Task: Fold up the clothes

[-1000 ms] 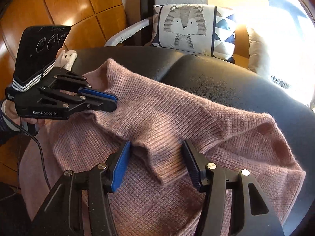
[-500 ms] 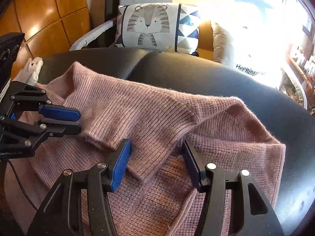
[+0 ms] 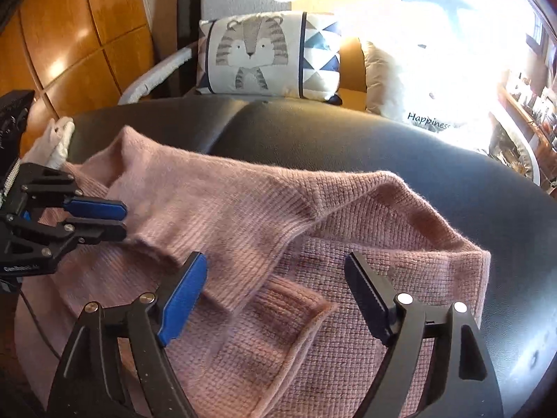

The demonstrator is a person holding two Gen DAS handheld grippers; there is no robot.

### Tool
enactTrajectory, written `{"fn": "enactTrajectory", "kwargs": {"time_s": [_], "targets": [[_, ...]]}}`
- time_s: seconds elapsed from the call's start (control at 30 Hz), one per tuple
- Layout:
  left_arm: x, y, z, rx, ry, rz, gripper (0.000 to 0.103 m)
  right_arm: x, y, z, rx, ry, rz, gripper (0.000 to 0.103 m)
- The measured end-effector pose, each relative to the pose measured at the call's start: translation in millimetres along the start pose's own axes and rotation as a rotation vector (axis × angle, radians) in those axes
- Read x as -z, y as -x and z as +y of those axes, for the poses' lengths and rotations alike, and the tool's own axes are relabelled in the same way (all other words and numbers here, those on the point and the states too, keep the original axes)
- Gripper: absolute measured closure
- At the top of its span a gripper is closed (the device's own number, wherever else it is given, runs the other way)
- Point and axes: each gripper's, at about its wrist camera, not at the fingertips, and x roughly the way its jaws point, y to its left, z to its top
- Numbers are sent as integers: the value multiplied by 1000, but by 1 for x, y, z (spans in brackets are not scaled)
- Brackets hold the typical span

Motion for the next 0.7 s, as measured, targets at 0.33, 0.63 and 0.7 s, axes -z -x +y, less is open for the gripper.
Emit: {"fn": "enactTrajectory", "kwargs": {"time_s": [0.33, 0.63, 0.7], "targets": [[19, 19, -5, -50, 113, -25, 86, 9, 14, 26, -49, -118, -33, 20], [53, 27, 10, -102, 249, -46, 86, 50, -4, 2, 25, -136, 35, 16], [59, 25, 13, -97, 267, -67, 86, 51, -7, 4, 33, -104, 15, 13]]}}
